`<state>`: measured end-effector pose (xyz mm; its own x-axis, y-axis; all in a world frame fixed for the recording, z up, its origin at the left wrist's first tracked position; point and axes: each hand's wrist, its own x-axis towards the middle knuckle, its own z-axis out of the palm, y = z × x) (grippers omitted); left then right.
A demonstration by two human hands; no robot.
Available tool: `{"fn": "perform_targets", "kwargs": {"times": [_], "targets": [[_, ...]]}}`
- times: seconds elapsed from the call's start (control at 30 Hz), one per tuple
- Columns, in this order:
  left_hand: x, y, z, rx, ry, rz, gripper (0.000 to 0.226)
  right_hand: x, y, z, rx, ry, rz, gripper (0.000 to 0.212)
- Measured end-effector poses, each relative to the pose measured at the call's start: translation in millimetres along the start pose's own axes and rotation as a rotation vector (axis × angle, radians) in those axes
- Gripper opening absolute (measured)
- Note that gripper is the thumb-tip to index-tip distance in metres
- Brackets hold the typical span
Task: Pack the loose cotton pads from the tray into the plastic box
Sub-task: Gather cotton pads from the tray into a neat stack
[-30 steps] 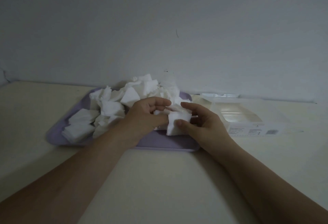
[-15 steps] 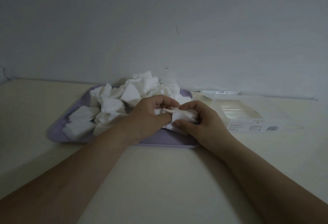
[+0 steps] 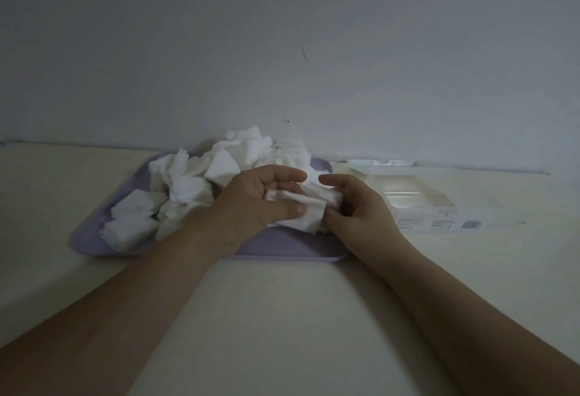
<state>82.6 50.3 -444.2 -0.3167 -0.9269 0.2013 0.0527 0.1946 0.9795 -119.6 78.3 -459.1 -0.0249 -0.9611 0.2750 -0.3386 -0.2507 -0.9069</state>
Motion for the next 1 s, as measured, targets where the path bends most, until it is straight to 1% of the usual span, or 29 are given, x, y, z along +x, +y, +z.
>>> {"fn": "perform_targets", "kwargs": {"times": [0.07,0.2,0.33,0.37,0.47,0.5,0.57,0.67,0.73,0.83,0.9,1.0], "targets": [[-0.1,1.0,2.0,0.033,0.049,0.021,0.045,0.6,0.7,-0.4,0.031,-0.006,0.022,0.041],[-0.8,1.9,3.5,0.063,0.046,0.014,0.044,0.1,0.3,-0.9,-0.032,-0.036,0.013,0.04],[-0.2,0.7,2.7,0.119,0.093,0.011,0.043,1.1,-1.4,-1.1,-0.044,-0.053,-0.009,0.036],[-0.3,0.5,2.4,0.128,0.101,0.008,0.043,1.3,-1.7,-1.2,-0.031,-0.068,-0.008,0.039],[-0.5,0.5,3.6,0.152,0.1,0.009,0.043,0.8,-2.9,-2.9,0.079,-0.141,0.051,0.062],[-0.7,0.7,4.4,0.163,0.099,0.012,0.043,0.1,-4.4,-3.7,0.084,-0.166,0.049,0.064],[-1.0,0.3,5.3,0.164,0.101,0.023,0.043,-2.6,-6.2,-2.8,0.038,-0.19,0.006,0.056],[0.2,-0.3,4.7,0.16,0.113,0.018,0.042,-2.6,-5.2,0.2,-0.032,-0.136,-0.061,0.038],[0.7,-0.2,1.2,0.133,0.091,-0.028,0.042,-0.2,-1.2,1.0,-0.064,-0.065,-0.067,0.037],[-0.4,1.8,-5.7,0.168,0.065,-0.078,0.037,2.3,1.6,0.1,-0.077,-0.017,-0.048,0.038],[-0.1,3.7,-9.6,0.182,0.123,-0.07,0.032,1.9,1.7,0.5,-0.099,-0.006,-0.044,0.038],[4.5,9.1,-13.5,0.132,0.304,-0.033,0.031,1.9,2.4,0.5,-0.125,0.039,-0.038,0.036]]}}
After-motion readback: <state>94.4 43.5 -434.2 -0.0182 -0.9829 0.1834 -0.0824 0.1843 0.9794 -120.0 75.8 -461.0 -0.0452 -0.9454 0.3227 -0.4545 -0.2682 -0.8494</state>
